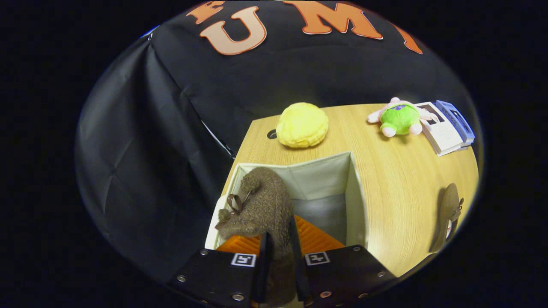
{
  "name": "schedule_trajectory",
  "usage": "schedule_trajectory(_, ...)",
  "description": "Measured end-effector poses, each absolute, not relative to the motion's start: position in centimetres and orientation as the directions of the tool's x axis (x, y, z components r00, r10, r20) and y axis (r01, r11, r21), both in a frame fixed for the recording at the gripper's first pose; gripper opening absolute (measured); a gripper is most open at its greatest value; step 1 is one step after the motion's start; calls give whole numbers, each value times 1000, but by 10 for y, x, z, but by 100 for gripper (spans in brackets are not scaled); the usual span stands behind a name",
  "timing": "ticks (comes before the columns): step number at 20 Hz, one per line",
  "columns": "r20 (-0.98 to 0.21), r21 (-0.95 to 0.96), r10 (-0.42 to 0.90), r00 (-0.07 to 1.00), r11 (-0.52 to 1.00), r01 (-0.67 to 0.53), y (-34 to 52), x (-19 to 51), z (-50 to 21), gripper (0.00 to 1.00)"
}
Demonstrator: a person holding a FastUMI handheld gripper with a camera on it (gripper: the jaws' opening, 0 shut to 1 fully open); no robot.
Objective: Open the storage box then place both shoes into the box .Put the left shoe in first, then the right shoe, with the right side of both shoes facing outward in a uniform manner.
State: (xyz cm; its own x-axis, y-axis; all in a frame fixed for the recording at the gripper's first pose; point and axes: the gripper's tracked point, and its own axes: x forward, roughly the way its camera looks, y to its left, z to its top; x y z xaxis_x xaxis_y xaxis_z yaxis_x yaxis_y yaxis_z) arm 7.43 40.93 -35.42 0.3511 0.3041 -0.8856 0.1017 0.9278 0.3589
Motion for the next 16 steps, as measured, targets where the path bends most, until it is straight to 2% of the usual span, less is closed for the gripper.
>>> schedule_trajectory(4, -848, 432, 388, 361, 901, 47, 419, 71, -328, 76)
schedule_trajectory(5, -839, 438, 392, 378, 898, 40, 415, 73, -318, 82)
schedule_trajectory(13, -744, 426, 391, 542, 902, -66, 356, 71, -247, 97)
schedule_trajectory(16, -719, 370, 362, 593, 922, -115, 321, 64, -232, 98)
